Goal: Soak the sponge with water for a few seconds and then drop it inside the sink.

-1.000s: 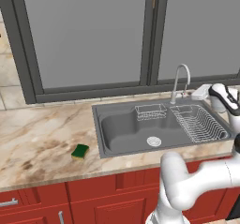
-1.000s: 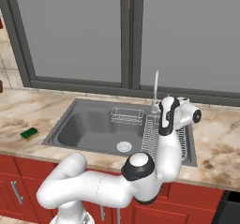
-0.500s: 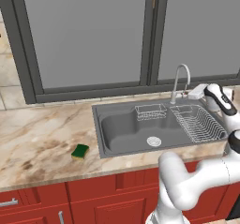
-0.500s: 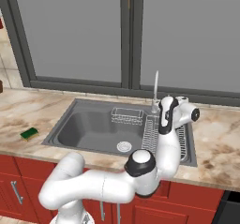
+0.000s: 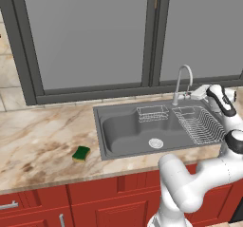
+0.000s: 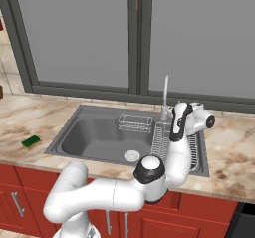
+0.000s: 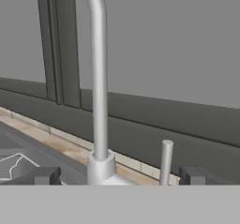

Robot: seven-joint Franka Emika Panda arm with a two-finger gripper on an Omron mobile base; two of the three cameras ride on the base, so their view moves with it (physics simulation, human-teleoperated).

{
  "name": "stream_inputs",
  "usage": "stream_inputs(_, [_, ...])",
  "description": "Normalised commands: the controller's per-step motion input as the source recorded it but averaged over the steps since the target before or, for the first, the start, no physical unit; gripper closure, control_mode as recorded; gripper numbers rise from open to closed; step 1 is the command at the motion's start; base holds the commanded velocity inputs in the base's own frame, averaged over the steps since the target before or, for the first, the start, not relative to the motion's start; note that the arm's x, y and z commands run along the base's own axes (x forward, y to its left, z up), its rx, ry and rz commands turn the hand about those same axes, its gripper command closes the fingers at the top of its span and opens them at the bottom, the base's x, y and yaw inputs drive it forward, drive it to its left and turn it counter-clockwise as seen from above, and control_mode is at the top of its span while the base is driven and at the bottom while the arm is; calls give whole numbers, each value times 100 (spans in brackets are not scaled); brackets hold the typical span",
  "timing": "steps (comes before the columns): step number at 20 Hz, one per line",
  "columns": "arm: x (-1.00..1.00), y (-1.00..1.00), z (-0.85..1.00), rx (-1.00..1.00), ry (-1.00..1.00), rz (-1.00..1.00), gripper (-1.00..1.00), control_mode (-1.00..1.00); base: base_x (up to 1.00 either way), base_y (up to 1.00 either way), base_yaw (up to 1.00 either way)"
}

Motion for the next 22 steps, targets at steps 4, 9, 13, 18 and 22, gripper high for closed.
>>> stream_inputs(4, [24,-3,-2,0,0,0,-100,-100,0,0,0])
stream_inputs(9, [23,-3,-6,0,0,0,-100,-100,0,0,0])
stream_inputs(13, [24,-3,-11,0,0,0,-100,-100,0,0,0])
stream_inputs(18, [28,-8,-12,0,0,0,-100,-100,0,0,0])
stream_inputs(22, [29,-13,-12,0,0,0,-100,-100,0,0,0])
